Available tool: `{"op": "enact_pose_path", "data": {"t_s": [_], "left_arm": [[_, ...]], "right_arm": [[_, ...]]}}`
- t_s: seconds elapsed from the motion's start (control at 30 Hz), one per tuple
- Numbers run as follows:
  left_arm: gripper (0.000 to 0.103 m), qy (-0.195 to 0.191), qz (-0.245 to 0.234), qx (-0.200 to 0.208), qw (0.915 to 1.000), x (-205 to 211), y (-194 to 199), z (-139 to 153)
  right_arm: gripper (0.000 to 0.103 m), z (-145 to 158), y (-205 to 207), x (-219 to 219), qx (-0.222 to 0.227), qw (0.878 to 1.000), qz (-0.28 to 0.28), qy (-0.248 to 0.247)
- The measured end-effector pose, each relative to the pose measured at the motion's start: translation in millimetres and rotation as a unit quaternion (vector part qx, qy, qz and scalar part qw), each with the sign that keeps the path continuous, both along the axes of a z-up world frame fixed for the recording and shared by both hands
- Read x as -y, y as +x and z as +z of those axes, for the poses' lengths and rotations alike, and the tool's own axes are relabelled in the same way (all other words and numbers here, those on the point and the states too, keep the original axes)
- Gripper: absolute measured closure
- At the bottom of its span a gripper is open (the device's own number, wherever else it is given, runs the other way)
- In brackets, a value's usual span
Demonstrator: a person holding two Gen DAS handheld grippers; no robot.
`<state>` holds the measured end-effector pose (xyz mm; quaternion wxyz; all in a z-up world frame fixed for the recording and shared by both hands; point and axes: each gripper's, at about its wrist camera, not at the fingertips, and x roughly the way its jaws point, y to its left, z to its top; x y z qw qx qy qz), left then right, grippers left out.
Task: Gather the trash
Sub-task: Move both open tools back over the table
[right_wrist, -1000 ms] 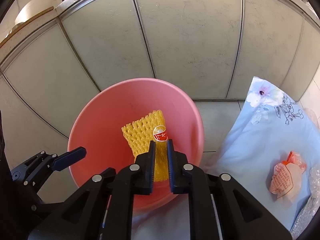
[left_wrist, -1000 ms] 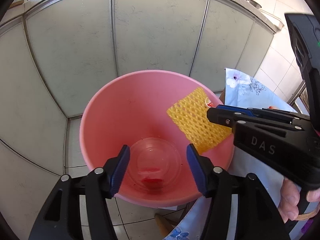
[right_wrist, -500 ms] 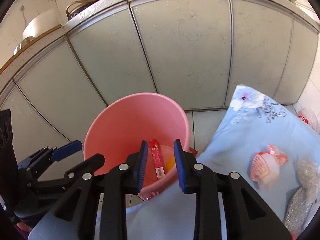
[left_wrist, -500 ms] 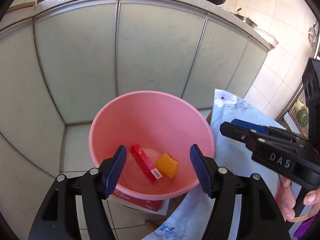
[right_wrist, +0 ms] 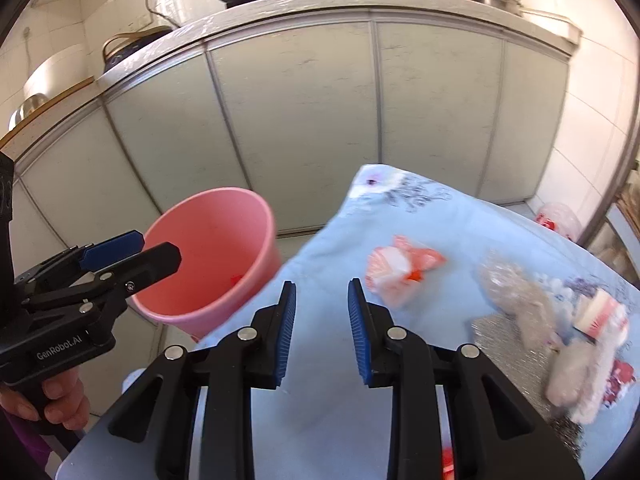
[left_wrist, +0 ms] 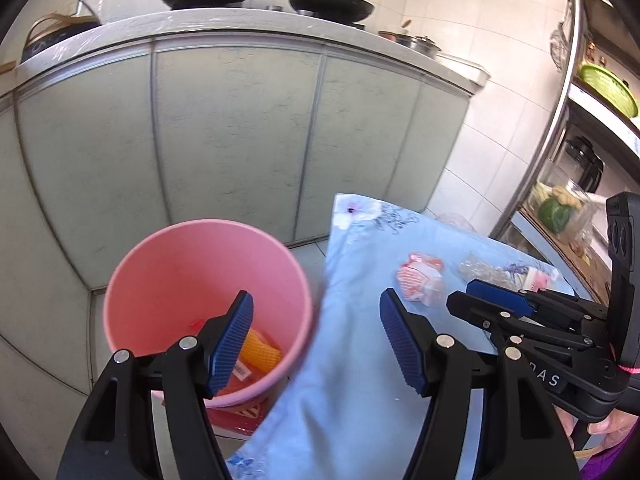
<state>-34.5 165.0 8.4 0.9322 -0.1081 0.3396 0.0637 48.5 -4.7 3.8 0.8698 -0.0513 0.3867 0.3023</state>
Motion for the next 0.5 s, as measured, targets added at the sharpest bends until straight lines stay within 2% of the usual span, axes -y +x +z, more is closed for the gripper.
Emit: {"op": "enact_pose_path", "data": {"t_s": [0.23, 0.27, 0.3, 0.33, 0.5], "left_arm": [[0.038, 0.008, -0.032, -0.013, 0.9994, 33.2, 14.1, -4.0], [0.038, 0.009, -0.037, -0.015, 0.9992, 37.6, 15.8, -4.5], [0.038, 0.011, -0.041, -0.016, 0.999, 42.1, 16.9, -5.6], [0.038, 0.013, -0.045, -0.018, 0.9988, 45.4, 18.6, -6.9], [0.038, 0.018, -0.06, -0.026, 0.9977, 58.9, 28.5, -11.5]], "right_arm": [[0.075, -0.5, -2.2, 41.9, 0.012, 0.998, -0.053, -0.016], [0.071, -1.0, -2.4, 47.4, 0.011, 0.998, -0.059, -0.015], [0.062, -1.5, -1.9, 55.2, 0.01, 0.998, -0.068, -0.012], [0.059, -1.7, -1.2, 62.5, 0.01, 0.997, -0.078, -0.009], [0.057, -4.7, 0.8, 88.8, 0.005, 0.994, -0.113, -0.007]]}}
